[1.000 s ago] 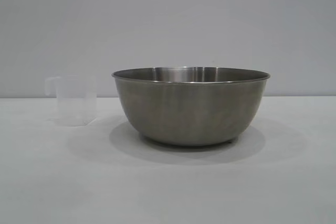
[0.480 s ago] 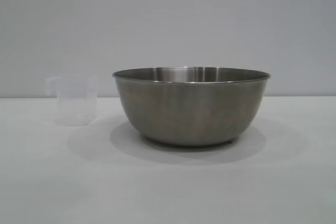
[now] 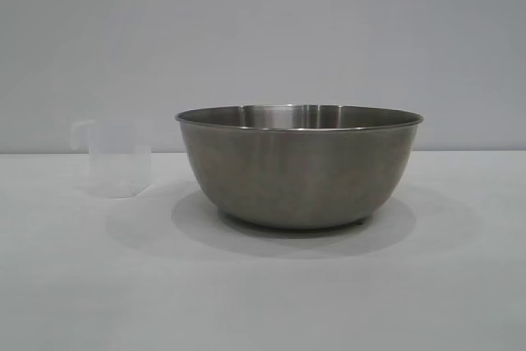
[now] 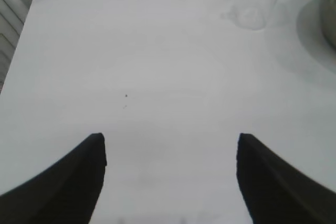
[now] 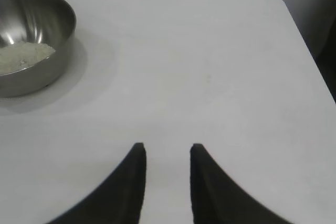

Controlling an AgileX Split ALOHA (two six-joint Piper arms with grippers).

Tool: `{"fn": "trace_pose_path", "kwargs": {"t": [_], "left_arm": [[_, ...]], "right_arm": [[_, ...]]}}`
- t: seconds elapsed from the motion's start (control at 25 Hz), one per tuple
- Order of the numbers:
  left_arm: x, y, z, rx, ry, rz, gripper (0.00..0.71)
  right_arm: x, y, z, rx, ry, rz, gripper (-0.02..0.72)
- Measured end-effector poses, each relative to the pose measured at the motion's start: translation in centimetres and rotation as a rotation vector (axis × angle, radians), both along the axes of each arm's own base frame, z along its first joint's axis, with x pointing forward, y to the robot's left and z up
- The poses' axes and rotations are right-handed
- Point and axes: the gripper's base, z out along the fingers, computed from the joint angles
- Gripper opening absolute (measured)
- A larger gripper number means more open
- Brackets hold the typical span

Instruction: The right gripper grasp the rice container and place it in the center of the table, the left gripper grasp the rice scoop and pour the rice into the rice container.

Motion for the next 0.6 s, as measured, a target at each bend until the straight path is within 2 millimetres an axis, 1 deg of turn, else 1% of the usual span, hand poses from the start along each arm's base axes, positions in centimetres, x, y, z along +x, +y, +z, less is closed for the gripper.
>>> {"fn": "trace_pose_path", "kwargs": {"t": [0.6], "left_arm": [[-0.02, 0.0, -0.03, 0.0, 0.004, 0.0, 0.46]], "right_arm": [[-0.03, -0.05, -0.02, 0.0, 0.002, 0.05, 0.206]]}}
